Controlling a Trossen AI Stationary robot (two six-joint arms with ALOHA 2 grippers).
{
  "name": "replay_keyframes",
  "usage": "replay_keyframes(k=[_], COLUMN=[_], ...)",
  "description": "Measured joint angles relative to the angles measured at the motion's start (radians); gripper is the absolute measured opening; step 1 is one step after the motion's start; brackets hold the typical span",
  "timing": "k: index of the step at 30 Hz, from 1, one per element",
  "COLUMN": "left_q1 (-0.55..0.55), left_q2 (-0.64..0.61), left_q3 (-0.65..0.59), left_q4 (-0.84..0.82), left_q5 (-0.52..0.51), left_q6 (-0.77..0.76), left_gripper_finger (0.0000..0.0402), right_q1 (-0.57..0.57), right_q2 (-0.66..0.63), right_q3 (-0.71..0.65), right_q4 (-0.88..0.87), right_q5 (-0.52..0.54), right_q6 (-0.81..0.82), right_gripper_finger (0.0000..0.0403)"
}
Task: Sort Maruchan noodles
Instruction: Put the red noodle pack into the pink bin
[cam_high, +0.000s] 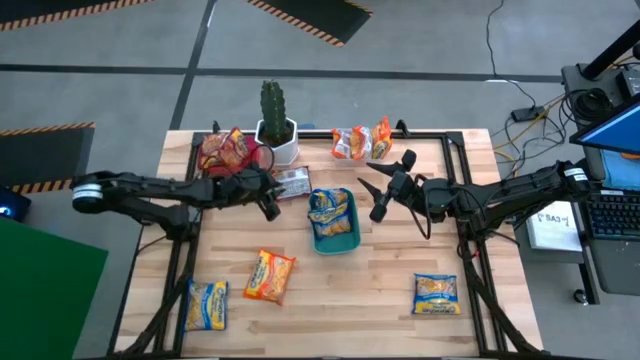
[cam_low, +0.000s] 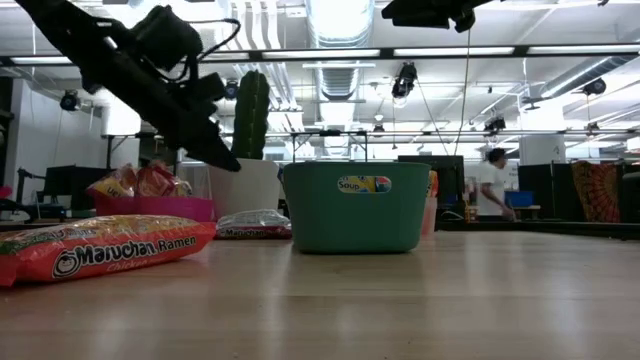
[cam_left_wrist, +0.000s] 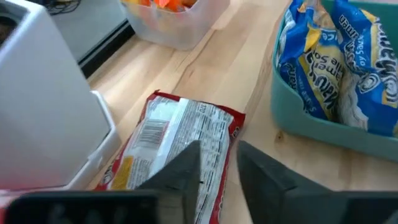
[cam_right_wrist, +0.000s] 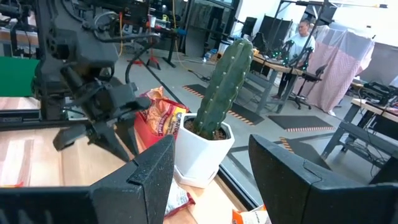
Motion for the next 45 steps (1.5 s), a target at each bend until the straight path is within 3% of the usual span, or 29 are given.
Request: replay_keyframes(k=[10,20,30,34,40,45], left_q1=[0.000,0.000,-0.001,-0.001,0.000,0.000], left_q2=[0.236,0.413,0.512,0.502,0.474,0.383], left_q3=[-0.001,0.000,0.002,0.002,0.001,-0.002], left_q4=[0.203,0.355,0.387,0.367,0.324,0.257], left_q5=[-0.001,-0.080,-0.130,-0.136,-0.154,-0.146], left_q6=[0.071,0.128,0.098,0.086,0.060,0.018], left_gripper_finger=[0.0214,0.0229,0.0192,0.0139,0.0021,0.0023], right_q1=[0.000,0.000,0.000,0.000,0.000,0.000], right_q2=[0.000,0.000,0.000,0.000,0.000,0.000], right_q3=[0.000,0.000,0.000,0.000,0.000,0.000], right_q4=[-0.001,-0.002,-0.004,-0.006,-0.011,-0.025], right_q5=[0.000,0.000,0.000,0.000,0.000,0.000], right_q6=[-0.009,-0.018,-0.017,-0.018,-0.015,-0.006], right_gripper_finger=[0.0194,0.0194,0.0194,0.0194,0.0194,0.0194])
